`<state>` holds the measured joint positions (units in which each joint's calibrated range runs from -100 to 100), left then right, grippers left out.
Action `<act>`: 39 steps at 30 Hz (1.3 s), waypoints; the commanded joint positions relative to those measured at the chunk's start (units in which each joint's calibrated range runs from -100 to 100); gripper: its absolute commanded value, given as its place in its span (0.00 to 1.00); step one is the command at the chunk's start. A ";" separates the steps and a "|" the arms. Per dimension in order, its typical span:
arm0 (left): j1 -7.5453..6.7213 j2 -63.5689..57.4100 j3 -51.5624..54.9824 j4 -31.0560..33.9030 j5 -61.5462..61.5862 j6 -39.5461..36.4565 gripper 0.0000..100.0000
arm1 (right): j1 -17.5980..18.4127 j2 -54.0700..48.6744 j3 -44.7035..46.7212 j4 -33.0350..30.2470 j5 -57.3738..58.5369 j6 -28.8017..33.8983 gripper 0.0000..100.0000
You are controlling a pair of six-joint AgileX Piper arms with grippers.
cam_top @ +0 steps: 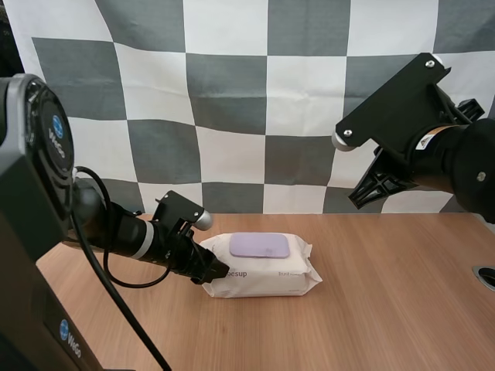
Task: Open the wet wipes lid
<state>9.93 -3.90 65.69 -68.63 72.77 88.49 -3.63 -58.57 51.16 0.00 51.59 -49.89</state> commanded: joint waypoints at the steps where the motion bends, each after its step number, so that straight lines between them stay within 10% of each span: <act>1: -0.04 1.06 -0.03 0.10 -0.07 0.05 0.89 | -0.03 0.00 0.03 0.00 0.23 -0.09 0.00; 15: -0.04 4.65 -0.03 -1.01 3.03 2.98 0.85 | -0.03 0.00 0.03 0.00 1.26 -0.56 0.00; 17: -0.04 4.65 -0.03 -1.11 3.40 2.98 0.71 | -0.03 0.00 0.03 0.00 1.26 -0.80 0.00; 21: -0.04 4.65 -0.03 0.37 4.48 2.89 0.00 | -0.03 0.00 0.03 0.59 3.27 -4.50 0.00; 32: -0.04 4.65 -0.03 4.65 19.05 1.39 0.00 | 0.56 3.22 0.03 25.46 32.89 -32.99 0.00; 39: -0.04 4.65 0.59 7.88 21.83 0.34 0.00 | 0.56 10.17 1.03 27.32 36.57 -36.83 0.00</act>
<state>9.93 0.79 66.21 -60.97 94.51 89.24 -3.12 -49.84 51.63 24.52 87.17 -77.69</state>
